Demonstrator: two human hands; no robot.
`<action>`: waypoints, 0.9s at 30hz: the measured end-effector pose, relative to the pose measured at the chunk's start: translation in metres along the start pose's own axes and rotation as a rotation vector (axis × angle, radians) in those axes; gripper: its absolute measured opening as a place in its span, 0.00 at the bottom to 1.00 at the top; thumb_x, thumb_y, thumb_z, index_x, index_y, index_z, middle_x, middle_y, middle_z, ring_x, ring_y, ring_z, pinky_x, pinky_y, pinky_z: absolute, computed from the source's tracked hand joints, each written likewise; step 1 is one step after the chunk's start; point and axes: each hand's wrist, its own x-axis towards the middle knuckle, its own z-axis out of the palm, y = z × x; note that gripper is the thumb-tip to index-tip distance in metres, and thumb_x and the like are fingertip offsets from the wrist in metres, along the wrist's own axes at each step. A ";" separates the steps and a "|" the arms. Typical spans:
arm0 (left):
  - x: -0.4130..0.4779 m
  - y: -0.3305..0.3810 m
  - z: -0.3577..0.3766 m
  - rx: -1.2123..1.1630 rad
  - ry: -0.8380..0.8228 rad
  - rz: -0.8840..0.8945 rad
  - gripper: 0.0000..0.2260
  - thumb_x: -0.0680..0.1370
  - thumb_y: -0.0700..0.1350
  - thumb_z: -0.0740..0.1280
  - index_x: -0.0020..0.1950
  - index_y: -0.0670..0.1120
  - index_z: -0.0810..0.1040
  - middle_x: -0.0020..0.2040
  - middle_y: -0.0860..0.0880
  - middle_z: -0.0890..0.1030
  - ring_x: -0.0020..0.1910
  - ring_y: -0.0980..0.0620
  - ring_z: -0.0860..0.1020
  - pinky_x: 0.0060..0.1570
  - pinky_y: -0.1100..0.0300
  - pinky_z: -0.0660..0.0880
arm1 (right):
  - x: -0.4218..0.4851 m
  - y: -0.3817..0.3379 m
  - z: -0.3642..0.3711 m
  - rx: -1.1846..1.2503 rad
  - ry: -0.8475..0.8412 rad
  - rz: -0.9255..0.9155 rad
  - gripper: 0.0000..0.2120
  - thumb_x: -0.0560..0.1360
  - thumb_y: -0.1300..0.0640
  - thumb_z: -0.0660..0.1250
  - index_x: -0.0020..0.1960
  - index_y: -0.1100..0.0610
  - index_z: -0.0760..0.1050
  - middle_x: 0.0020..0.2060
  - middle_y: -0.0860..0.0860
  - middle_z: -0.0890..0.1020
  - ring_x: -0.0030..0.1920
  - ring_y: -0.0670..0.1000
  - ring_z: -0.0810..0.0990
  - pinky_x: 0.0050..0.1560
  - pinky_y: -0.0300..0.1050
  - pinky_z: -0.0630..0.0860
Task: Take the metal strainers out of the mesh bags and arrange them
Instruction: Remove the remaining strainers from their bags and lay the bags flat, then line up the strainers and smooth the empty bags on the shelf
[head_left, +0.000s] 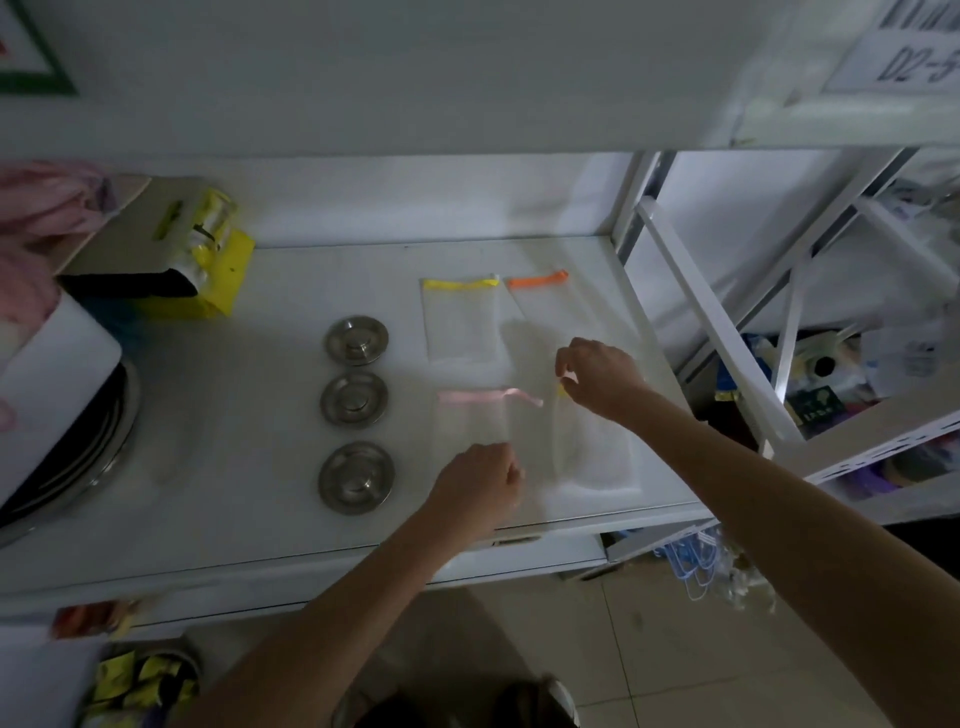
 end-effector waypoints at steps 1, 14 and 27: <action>-0.001 -0.014 -0.011 0.100 0.060 -0.014 0.11 0.80 0.46 0.57 0.52 0.41 0.76 0.48 0.41 0.82 0.48 0.40 0.80 0.46 0.51 0.75 | 0.002 -0.011 -0.003 -0.005 0.001 -0.017 0.08 0.74 0.58 0.64 0.52 0.53 0.78 0.53 0.54 0.79 0.54 0.57 0.79 0.53 0.49 0.74; 0.034 -0.167 -0.104 -0.099 0.288 -0.286 0.16 0.78 0.39 0.61 0.64 0.33 0.72 0.65 0.32 0.73 0.66 0.37 0.72 0.62 0.51 0.67 | 0.060 -0.193 0.022 0.724 -0.217 0.071 0.22 0.76 0.58 0.63 0.69 0.62 0.69 0.67 0.60 0.75 0.66 0.59 0.74 0.68 0.51 0.70; 0.070 -0.181 -0.092 -0.461 0.242 -0.243 0.21 0.83 0.40 0.54 0.76 0.41 0.60 0.72 0.36 0.66 0.72 0.41 0.66 0.68 0.56 0.61 | 0.077 -0.220 0.034 1.179 -0.181 0.134 0.19 0.72 0.65 0.69 0.63 0.64 0.76 0.59 0.60 0.81 0.55 0.52 0.79 0.43 0.24 0.73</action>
